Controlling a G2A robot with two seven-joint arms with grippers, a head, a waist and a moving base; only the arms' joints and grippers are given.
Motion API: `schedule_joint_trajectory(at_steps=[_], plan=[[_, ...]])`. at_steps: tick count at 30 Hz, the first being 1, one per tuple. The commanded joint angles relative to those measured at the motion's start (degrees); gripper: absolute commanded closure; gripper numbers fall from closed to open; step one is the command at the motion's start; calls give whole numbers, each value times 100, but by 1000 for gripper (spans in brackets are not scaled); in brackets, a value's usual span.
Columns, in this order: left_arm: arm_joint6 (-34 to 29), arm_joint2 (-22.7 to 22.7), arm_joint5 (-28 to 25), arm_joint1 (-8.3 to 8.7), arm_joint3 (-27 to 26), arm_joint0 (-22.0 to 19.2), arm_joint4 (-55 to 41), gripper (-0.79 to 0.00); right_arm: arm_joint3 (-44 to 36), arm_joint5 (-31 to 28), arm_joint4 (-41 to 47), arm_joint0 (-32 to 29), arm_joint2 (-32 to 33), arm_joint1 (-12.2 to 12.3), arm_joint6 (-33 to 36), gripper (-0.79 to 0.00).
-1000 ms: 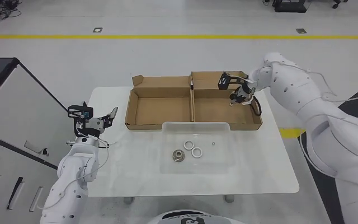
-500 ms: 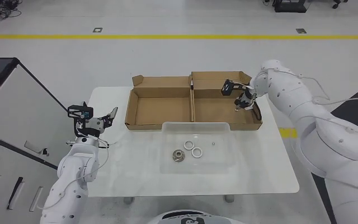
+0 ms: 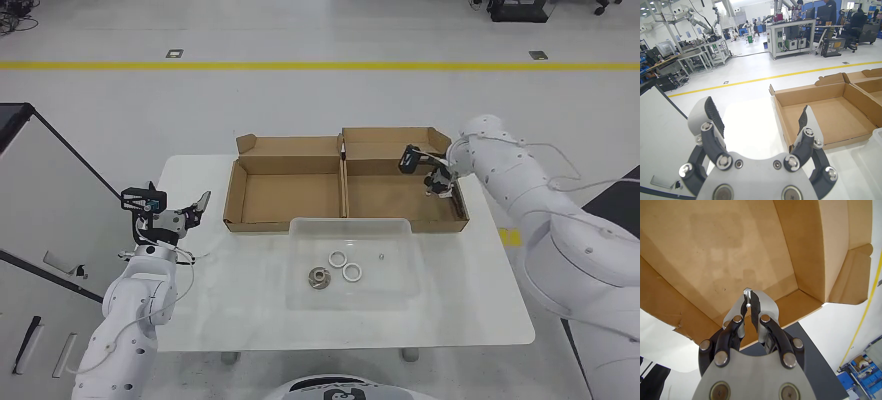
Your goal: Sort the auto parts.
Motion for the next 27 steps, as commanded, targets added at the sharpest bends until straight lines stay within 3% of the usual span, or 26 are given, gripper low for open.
schedule_joint_trajectory(at_steps=[1,18,20,24,27], plan=[[0,0,0,0,0,0,0,-785,68,-17,-74,-18,0,-23,-94,0],[0,0,0,0,0,0,0,-785,458,34,-357,-230,67,-212,-540,0],[0,0,0,0,0,0,0,-785,490,39,-382,-238,79,-227,-568,-182],[0,0,0,0,0,0,0,-785,548,62,-424,-253,105,-253,-634,-292],[0,0,0,0,0,0,0,-785,582,62,-462,-254,122,-269,-674,-332]])
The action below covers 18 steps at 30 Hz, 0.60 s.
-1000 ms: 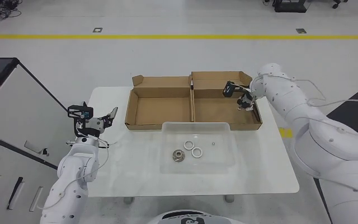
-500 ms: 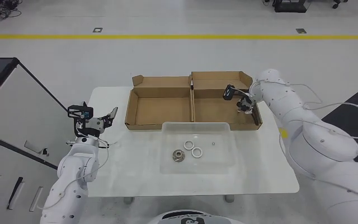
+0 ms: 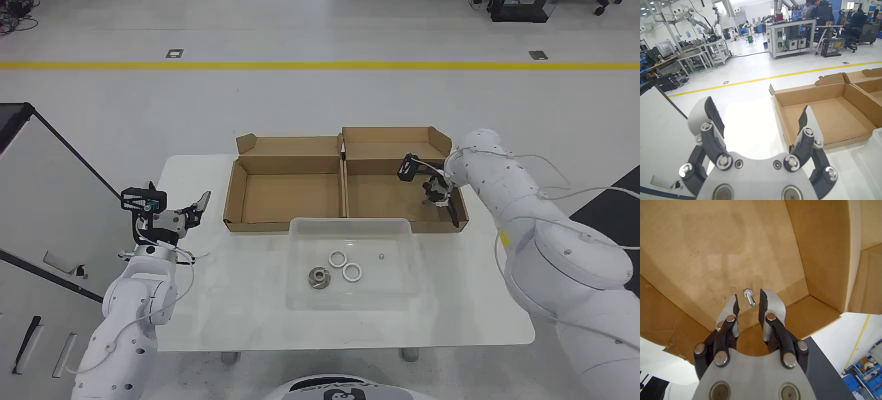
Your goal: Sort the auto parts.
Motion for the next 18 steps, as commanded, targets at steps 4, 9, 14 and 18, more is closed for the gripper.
schedule_joint_trajectory(at_steps=[4,9,14,18], plan=[[0,0,0,0,0,0,0,-785,34,44,-131,12,8,-15,-163,-403],[0,0,0,0,0,0,0,-785,58,21,-352,142,5,3,-493,-785],[0,0,0,0,0,0,0,-785,26,-195,-594,391,7,56,-865,-785],[0,0,0,0,0,0,0,-785,-150,-505,-717,651,42,119,-1036,-785]])
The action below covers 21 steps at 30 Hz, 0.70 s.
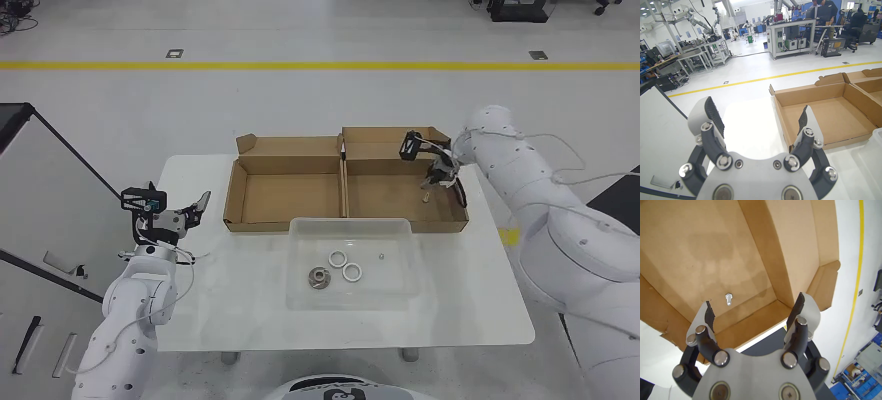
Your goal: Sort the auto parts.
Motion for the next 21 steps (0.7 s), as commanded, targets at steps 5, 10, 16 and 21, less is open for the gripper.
schedule_joint_trajectory(at_steps=[5,10,16,21], plan=[[0,0,0,0,0,0,0,-785,-420,-364,-77,249,97,146,-126,-785],[0,0,0,0,0,0,0,-785,-978,-542,-51,290,224,349,-24,-785],[0,0,0,0,0,0,0,-785,-2078,-602,171,208,467,748,470,-785],[0,0,0,0,0,0,0,-785,-3434,-584,715,30,834,1257,1323,-785]])
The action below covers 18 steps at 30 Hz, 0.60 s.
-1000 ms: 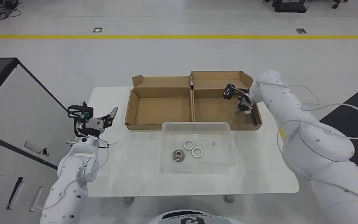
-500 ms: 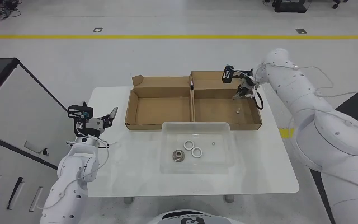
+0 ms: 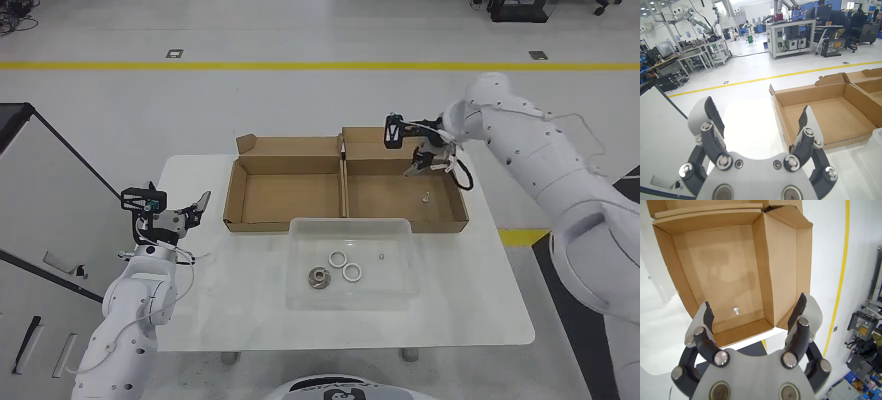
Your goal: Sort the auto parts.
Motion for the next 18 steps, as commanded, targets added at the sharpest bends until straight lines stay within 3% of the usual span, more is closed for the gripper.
schedule_joint_trajectory(at_steps=[1,5,10,18], plan=[[0,0,0,0,0,0,0,-785,-674,62,292,-102,184,235,466,-785],[0,0,0,0,0,0,0,-785,-2104,463,992,-453,605,746,1570,-785],[0,0,0,0,0,0,0,-785,-3755,1278,1651,-913,889,1365,2435,-785],[0,0,0,0,0,0,0,-785,-5251,2071,2399,-968,763,2038,3228,-785]])
